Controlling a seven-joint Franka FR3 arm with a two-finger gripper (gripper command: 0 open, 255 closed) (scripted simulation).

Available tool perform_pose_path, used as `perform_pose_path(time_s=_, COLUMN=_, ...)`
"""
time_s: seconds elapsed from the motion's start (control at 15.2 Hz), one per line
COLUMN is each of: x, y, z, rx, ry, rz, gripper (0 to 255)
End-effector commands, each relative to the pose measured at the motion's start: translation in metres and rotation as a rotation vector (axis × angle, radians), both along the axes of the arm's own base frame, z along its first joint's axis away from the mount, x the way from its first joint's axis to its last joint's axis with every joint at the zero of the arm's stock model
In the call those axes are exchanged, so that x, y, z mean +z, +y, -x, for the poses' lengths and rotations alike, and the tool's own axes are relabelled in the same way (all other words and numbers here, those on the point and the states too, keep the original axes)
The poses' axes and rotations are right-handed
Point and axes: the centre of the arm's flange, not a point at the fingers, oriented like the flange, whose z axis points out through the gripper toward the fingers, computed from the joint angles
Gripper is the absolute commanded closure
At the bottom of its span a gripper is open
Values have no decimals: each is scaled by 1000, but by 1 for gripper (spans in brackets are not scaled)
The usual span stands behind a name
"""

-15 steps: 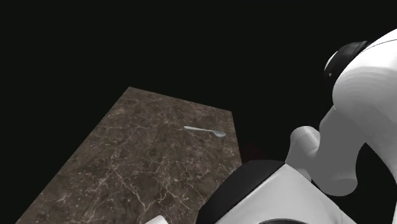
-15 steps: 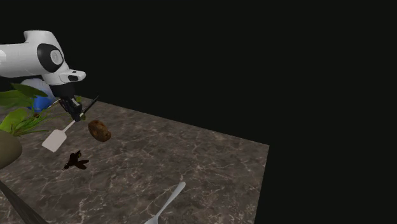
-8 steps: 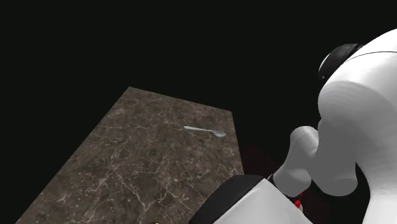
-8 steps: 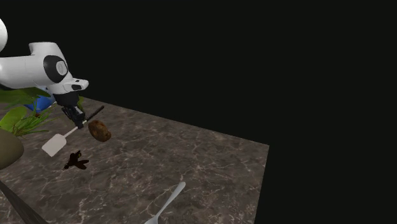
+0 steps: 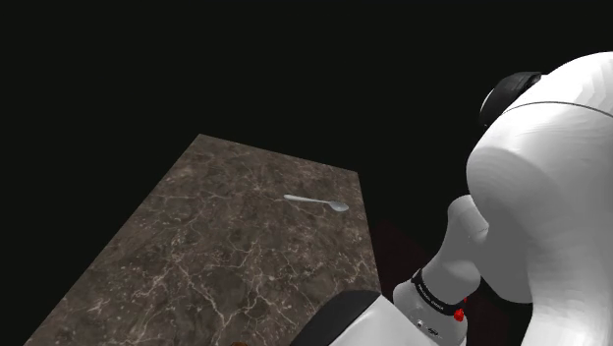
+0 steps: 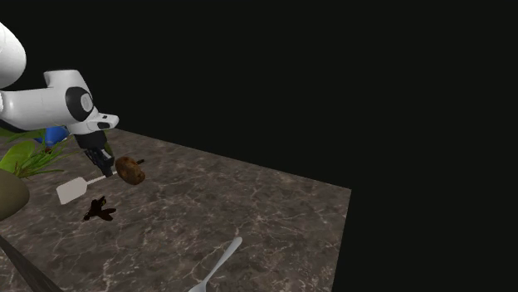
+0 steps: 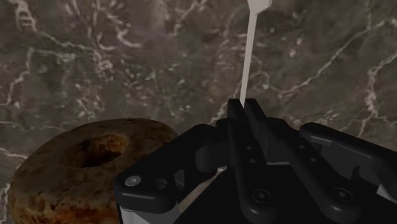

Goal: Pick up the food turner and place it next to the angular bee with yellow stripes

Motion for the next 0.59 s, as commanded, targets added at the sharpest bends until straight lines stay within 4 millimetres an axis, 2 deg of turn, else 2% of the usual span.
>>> perform_pose_path(time_s=0.0, x=-4, y=0, z=1, rx=1, ry=2, rz=4, gripper=255)
perform_pose_path(time_s=0.33, x=-4, y=0, z=1, rx=1, ry=2, rz=4, gripper=255)
perform_pose_path(time_s=0.4, x=-4, y=-1, z=0, rx=1, ry=2, rz=4, gripper=0)
perform_pose_path(time_s=0.53, x=-5, y=0, z=0, rx=1, ry=2, rz=4, gripper=0)
